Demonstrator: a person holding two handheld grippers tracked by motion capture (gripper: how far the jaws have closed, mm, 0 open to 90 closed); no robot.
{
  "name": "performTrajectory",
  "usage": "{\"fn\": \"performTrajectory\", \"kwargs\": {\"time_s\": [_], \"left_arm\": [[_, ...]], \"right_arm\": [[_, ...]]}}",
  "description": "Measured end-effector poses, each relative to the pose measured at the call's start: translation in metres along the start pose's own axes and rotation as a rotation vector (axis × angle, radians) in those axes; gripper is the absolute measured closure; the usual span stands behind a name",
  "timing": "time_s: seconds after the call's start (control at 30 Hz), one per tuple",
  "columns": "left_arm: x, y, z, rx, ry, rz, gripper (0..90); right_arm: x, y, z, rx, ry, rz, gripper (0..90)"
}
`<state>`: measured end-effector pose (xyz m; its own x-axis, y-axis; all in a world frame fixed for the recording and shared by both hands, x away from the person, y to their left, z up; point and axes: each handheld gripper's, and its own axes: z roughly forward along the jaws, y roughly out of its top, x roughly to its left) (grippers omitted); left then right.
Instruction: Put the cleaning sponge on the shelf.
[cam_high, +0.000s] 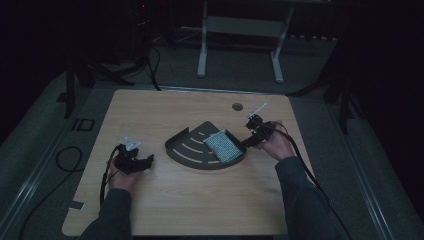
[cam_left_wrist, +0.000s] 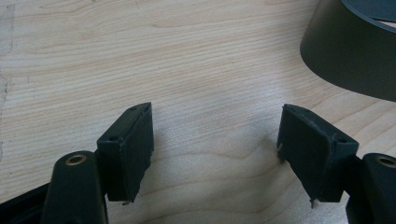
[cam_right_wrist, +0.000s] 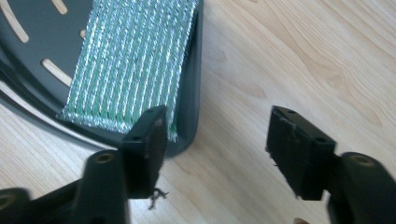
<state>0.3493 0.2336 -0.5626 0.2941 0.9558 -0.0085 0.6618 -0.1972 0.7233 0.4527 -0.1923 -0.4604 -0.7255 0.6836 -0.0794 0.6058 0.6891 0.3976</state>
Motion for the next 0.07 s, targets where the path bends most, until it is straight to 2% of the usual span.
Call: {"fn": "performTrajectory", "kwargs": {"time_s": [0.07], "left_arm": [[0.0000, 0.0000, 0.0000, 0.000, 0.000, 0.000, 27.5]], "right_arm": [[0.0031, -0.0118, -0.0031, -0.030, -0.011, 0.021, 34.2]]}}
